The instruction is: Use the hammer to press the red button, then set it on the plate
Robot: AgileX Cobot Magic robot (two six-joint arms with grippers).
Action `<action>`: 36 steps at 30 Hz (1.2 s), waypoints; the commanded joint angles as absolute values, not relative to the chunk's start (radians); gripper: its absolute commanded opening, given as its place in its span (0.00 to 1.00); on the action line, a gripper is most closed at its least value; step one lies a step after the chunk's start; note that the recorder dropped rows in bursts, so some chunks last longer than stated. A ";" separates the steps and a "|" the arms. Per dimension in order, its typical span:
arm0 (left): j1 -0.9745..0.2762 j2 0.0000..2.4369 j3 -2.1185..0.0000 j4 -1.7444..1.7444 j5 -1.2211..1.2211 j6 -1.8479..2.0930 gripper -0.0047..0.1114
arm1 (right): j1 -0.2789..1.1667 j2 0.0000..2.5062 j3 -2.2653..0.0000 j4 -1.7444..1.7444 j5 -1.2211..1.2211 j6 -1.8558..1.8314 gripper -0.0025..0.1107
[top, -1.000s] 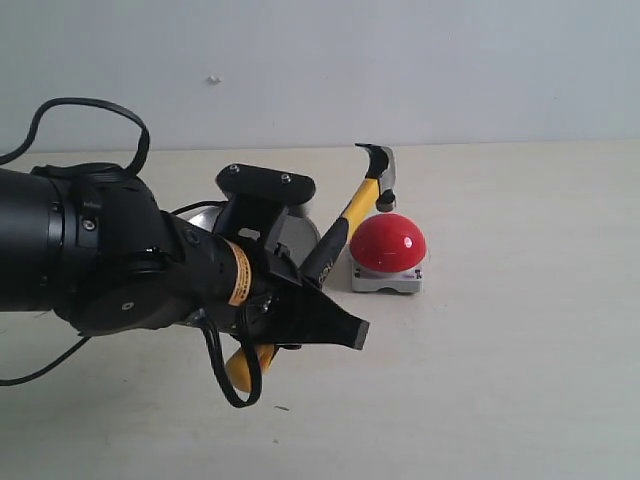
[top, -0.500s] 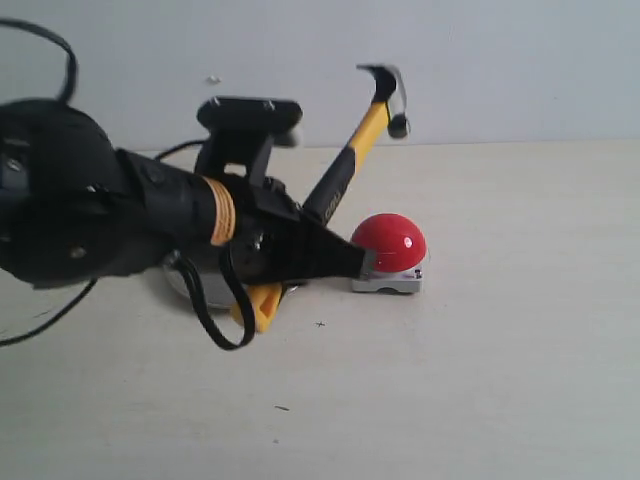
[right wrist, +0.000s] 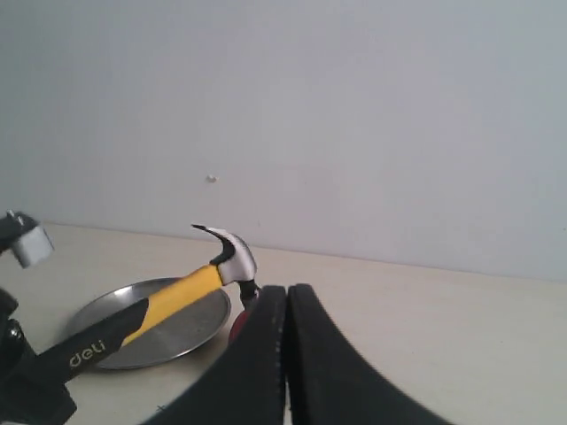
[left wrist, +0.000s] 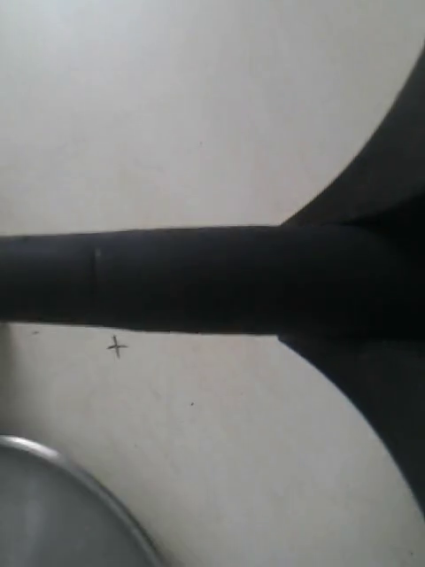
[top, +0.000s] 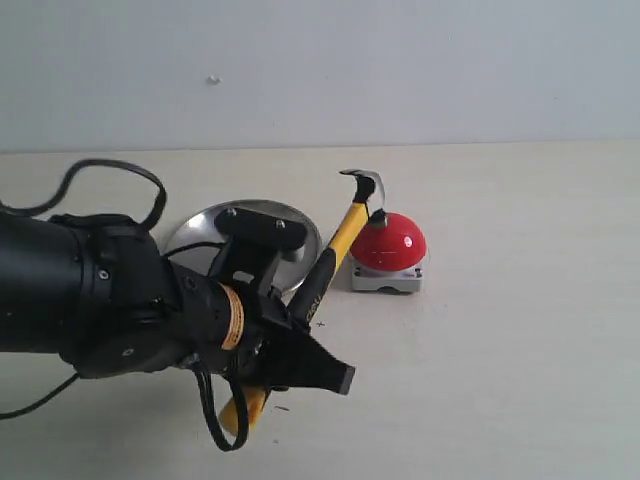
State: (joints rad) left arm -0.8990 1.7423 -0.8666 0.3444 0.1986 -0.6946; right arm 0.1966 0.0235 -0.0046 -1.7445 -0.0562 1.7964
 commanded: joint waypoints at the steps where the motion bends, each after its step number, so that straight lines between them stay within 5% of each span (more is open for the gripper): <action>1: -0.904 1.698 -0.905 0.350 0.095 -0.689 0.04 | 0.198 0.029 0.000 -1.744 -0.059 1.791 0.02; 7: -0.879 1.467 -0.953 0.358 0.073 -0.687 0.04 | 0.198 0.029 0.000 -1.744 -0.059 1.791 0.02; 15: -0.744 1.397 -0.749 0.360 -0.190 -0.861 0.04 | 0.198 0.029 0.000 -1.744 -0.059 1.791 0.02; 21: -0.608 1.397 -0.688 0.875 -0.231 -1.381 0.04 | 0.198 0.029 0.000 -1.744 -0.059 1.791 0.02; 27: -0.372 1.404 -0.713 1.458 -0.641 -1.858 0.04 | 0.198 0.029 0.000 -1.744 -0.059 1.791 0.02; 36: -0.262 1.469 -0.672 1.440 -0.729 -1.826 0.04 | 0.198 0.029 0.000 -1.744 -0.059 1.791 0.02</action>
State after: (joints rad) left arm -0.2683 1.4749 -0.6660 1.4776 -0.7093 -1.8667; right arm 0.1966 0.0235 -0.0046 -1.7445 -0.0562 1.7964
